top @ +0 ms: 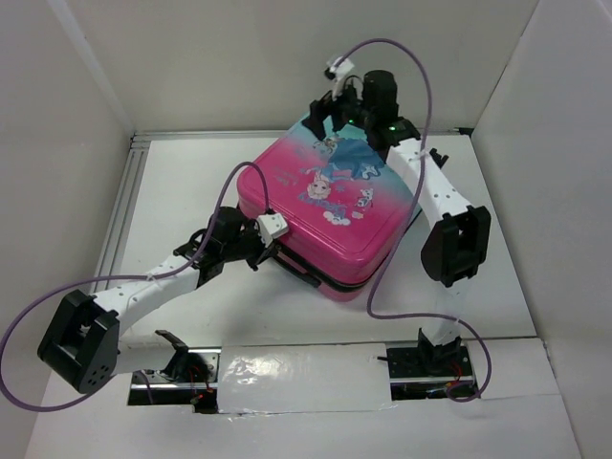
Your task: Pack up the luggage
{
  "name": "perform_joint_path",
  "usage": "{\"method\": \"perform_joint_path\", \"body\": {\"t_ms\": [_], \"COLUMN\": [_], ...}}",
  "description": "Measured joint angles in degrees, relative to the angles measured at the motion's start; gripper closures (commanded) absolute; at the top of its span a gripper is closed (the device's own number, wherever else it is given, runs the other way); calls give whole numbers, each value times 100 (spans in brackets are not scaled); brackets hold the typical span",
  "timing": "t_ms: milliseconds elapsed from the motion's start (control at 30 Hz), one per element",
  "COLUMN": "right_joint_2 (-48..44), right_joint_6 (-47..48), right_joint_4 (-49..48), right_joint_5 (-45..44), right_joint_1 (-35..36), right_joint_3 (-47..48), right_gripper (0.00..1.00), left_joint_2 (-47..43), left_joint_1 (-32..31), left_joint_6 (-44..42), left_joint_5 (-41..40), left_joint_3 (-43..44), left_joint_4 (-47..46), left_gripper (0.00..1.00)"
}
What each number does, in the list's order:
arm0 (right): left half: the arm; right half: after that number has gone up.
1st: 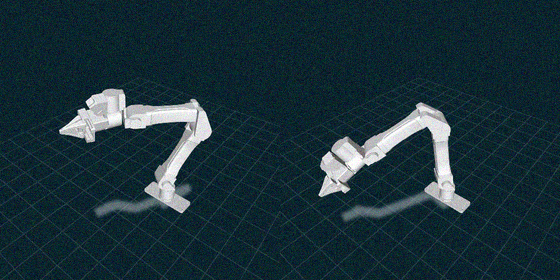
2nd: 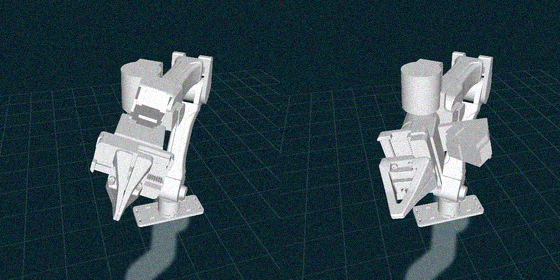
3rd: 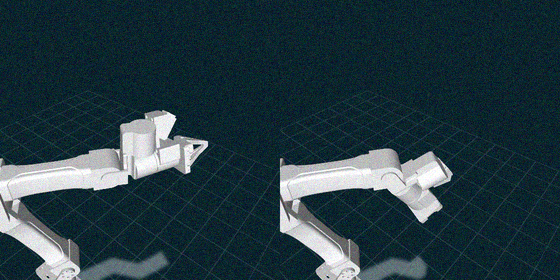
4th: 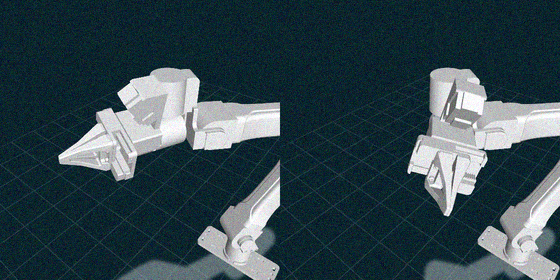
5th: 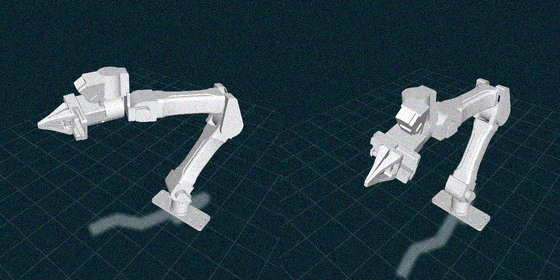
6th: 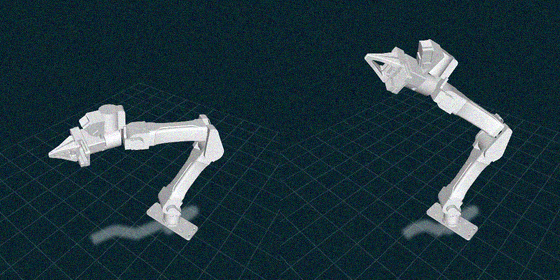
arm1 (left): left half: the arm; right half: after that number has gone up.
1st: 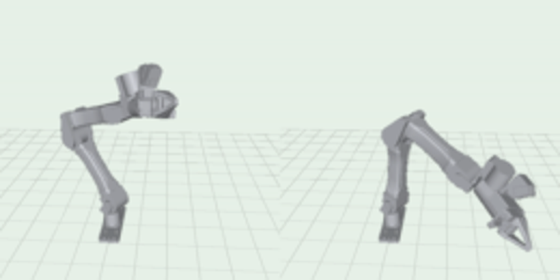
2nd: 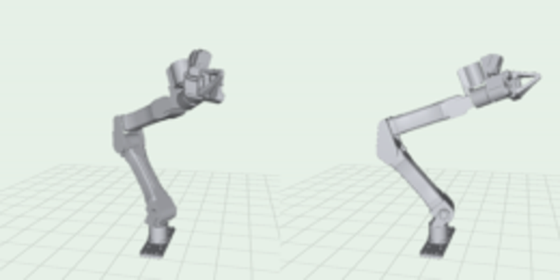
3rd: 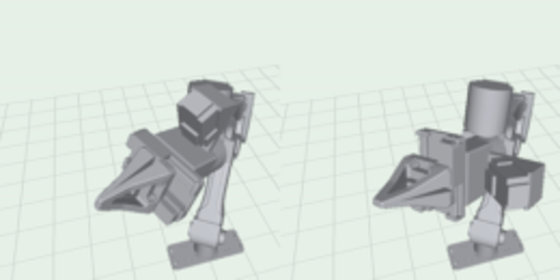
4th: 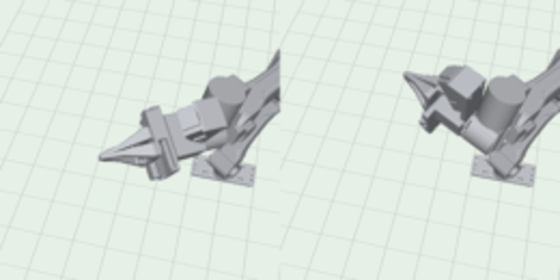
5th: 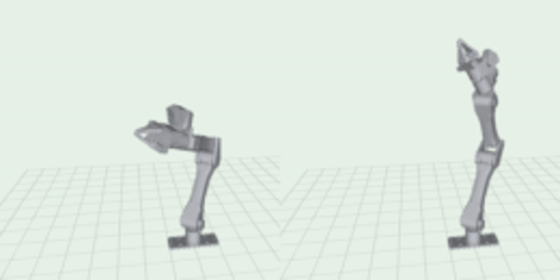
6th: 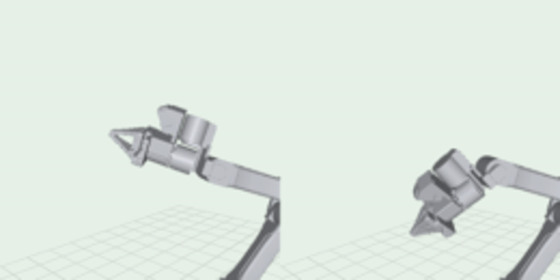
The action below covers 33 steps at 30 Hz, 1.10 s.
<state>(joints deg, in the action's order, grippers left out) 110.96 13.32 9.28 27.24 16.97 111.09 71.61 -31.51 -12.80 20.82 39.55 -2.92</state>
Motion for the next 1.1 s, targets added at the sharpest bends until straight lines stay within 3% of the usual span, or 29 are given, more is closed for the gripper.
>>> {"method": "perform_joint_path", "body": {"t_ms": [167, 367, 467, 667, 800, 967, 1100], "right_joint_2": [-2, 761, 1075, 2264, 2487, 2494, 2216], "right_joint_6": [483, 527, 258, -267, -361, 90, 901], "right_joint_4": [212, 343, 236, -17, -396, -951, -1729], "right_joint_5": [315, 153, -396, -2568, -3917, -4717, -4804], "right_joint_1": [846, 1451, 1700, 2321, 2592, 2723, 2780], "right_joint_3": [46, 1147, 1204, 1751, 1803, 1558, 815], "right_gripper": [0, 0, 0, 0, 0, 0, 0], "left_joint_2": [-118, -116, -81, -33, -2, -2, -2], "left_joint_1": [98, 96, 26, -15, -37, -48, 31], "left_joint_6": [103, 229, 273, 271, 267, 269, 271], "left_joint_5": [-278, -243, -269, -315, -323, -365, -382], "left_joint_3": [-31, -48, -92, -92, -94, -107, -111], "left_joint_4": [83, 33, -92, -103, -114, -131, -131], "left_gripper": [100, 100, 100, 100, 100, 100, 100]}}
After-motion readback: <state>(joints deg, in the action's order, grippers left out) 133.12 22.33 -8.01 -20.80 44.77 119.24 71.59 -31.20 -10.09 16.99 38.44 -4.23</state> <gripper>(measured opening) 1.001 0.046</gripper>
